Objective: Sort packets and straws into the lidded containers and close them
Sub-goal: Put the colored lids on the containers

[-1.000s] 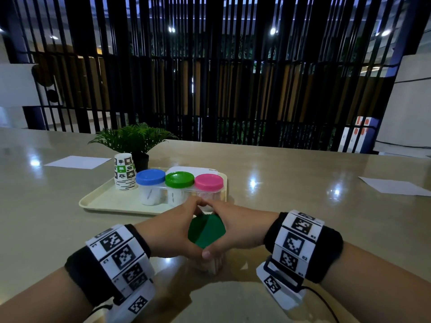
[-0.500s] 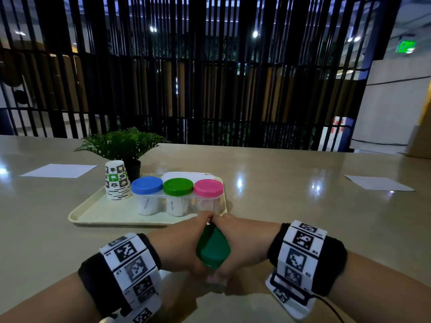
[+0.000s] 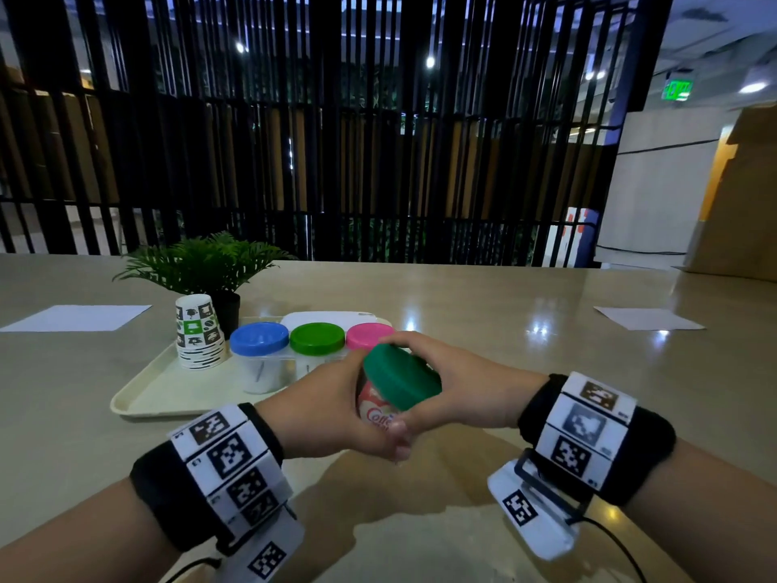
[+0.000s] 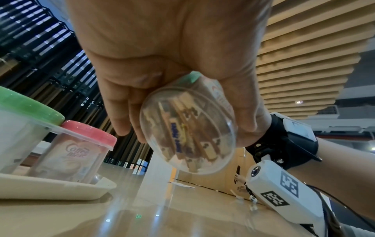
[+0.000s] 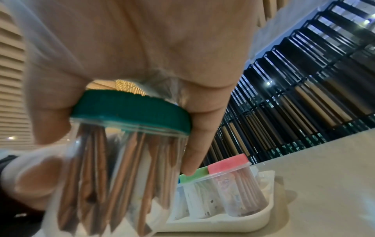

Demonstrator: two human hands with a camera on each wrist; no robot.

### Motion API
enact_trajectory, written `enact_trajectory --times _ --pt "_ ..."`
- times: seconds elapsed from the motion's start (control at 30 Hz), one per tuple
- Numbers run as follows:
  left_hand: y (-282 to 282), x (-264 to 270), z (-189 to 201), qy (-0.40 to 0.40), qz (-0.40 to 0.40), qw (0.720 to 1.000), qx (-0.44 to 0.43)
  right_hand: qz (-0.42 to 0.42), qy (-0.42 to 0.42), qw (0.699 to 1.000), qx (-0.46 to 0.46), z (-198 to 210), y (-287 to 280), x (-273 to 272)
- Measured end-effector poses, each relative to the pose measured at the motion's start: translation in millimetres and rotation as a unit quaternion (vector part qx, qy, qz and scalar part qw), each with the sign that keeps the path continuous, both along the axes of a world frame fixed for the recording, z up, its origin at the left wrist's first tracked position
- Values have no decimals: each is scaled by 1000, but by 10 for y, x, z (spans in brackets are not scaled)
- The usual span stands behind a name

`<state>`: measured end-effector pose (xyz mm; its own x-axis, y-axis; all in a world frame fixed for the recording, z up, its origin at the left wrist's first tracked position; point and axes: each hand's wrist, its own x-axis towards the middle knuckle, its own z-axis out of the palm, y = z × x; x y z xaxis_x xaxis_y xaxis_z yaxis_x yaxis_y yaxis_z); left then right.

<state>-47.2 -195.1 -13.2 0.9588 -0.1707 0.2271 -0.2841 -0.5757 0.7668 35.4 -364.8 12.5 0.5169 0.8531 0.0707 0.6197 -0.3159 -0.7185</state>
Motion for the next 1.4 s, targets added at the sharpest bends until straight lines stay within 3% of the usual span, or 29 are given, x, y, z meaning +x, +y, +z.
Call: enact_trajectory --times 0.1,0.2,0.33,0.5,0.63,0.77,0.93,1.2,1.4 --pt "-4 -12 4 -24 27 999 25 -28 3 1000 -2 -24 38 -16" --pt "26 4 -22 -39 78 991 103 -62 -15 997 -30 -44 80 -42" --pt "75 28 -51 -35 103 982 156 -99 -83 988 -79 -64 119 -77" --pt "144 0 -17 -39 77 981 173 -13 -36 996 -82 98 29 -53" --pt "191 20 -37 -19 51 984 170 49 -114 983 -138 228 -11 -3" --pt "196 19 -67 -30 55 977 202 31 -131 984 -113 161 31 0" --pt "167 -4 -68 -49 64 975 206 3 -103 991 -87 114 55 1" --pt "92 11 -100 -48 81 962 255 -54 -38 990 -124 39 37 -46" --pt "75 31 -100 -43 81 967 239 15 -25 991 -133 143 -105 0"
